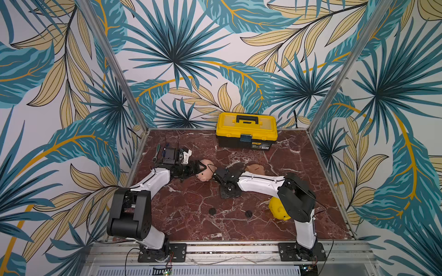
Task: Close piggy banks
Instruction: Move the knob to the center of the board, then adjust the piggy bank at the center of the board.
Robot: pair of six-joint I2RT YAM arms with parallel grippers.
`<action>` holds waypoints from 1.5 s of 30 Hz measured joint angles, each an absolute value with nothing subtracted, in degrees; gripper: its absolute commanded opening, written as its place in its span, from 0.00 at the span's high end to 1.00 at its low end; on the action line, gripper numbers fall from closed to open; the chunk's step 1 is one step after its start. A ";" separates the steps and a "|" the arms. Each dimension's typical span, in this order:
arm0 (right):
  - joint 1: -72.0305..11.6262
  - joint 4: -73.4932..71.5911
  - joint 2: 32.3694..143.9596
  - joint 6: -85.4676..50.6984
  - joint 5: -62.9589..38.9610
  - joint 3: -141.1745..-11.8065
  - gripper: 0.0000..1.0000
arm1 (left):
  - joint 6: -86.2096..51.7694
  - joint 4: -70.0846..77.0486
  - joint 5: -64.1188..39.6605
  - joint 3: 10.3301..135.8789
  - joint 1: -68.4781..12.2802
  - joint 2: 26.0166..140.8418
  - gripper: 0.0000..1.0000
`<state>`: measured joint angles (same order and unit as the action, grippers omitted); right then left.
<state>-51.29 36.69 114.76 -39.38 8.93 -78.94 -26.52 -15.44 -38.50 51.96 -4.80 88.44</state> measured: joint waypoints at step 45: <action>-50.65 36.29 114.21 -40.99 7.20 -78.22 0.82 | -26.15 -18.06 -36.12 50.02 -2.13 89.27 0.01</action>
<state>-50.65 36.29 114.21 -40.99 7.20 -78.22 -26.15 -18.06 -36.12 50.02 -2.13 89.27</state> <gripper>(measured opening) 0.184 0.995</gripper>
